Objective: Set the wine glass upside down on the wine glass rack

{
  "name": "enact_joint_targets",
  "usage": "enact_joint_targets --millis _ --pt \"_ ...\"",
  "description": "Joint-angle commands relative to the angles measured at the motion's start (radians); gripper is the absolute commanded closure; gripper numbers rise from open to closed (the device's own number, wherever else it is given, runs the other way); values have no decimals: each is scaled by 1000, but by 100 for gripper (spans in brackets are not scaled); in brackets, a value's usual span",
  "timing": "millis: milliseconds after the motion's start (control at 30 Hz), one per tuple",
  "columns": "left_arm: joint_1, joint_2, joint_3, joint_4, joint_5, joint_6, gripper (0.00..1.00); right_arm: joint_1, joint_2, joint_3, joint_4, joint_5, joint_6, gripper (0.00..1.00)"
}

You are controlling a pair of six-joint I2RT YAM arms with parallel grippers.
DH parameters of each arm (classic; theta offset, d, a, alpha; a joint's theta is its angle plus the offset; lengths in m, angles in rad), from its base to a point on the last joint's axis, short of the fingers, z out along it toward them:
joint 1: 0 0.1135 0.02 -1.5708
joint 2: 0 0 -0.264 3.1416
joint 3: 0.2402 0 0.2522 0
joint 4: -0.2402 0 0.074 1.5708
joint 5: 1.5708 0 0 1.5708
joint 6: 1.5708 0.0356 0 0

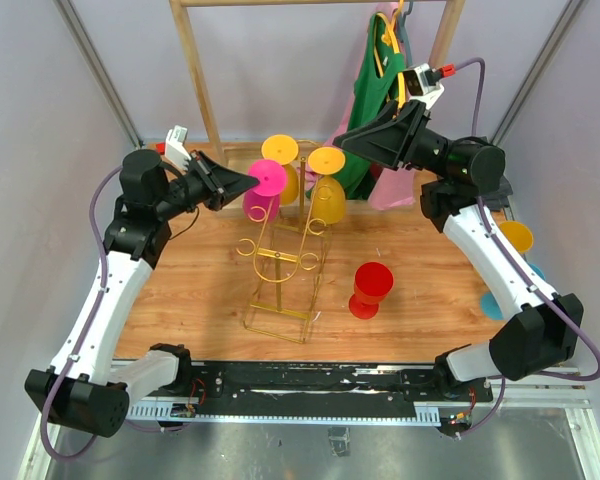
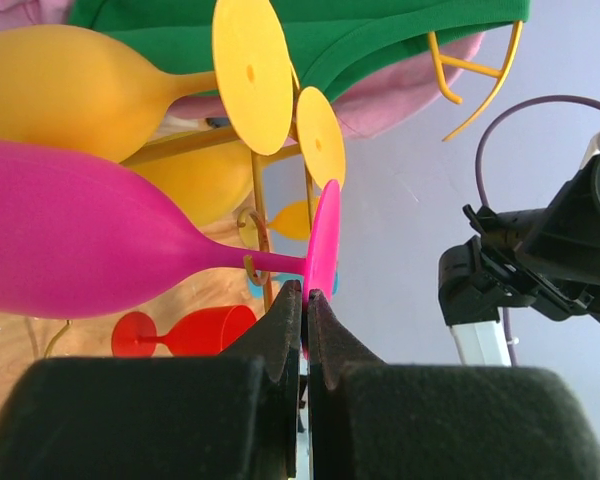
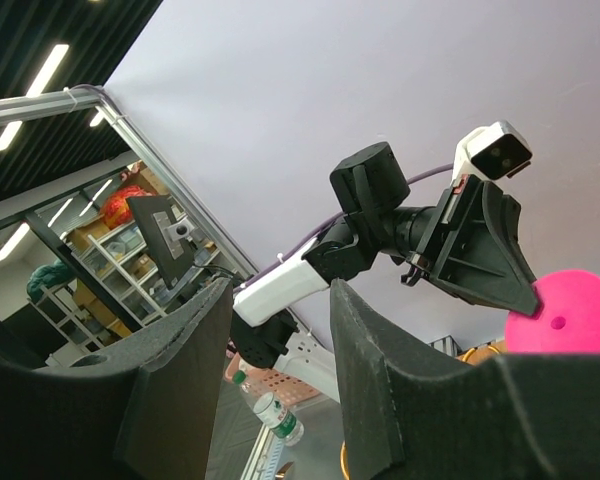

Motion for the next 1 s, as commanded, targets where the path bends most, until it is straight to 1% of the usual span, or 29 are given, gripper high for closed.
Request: enact_joint_targets --millis 0,267,400,500,600,700,800,867,967 --pt "-14 0 -7 -5 6 27 100 -6 -2 -5 54 13 2 55" --pt "-17 -9 -54 1 10 30 100 -6 -2 -5 54 12 2 55" --pt "-16 -11 -61 6 11 29 98 -6 -4 -7 54 11 2 55" --pt "-16 -16 -63 10 12 30 91 -6 -10 -11 49 7 0 53" --pt "-17 -22 -63 11 13 31 79 -6 -25 -15 -9 -12 -35 52" --pt "-17 -26 -63 9 17 33 69 -6 -69 -40 -157 -37 -147 52" --pt "-17 -28 -63 3 18 37 68 -6 -131 -66 -386 -54 -312 51" --pt "-16 -30 -62 1 18 38 65 -6 -177 -66 -590 -60 -454 49" --pt "-17 -36 -53 -11 15 48 63 -6 -253 -34 -954 -33 -736 49"
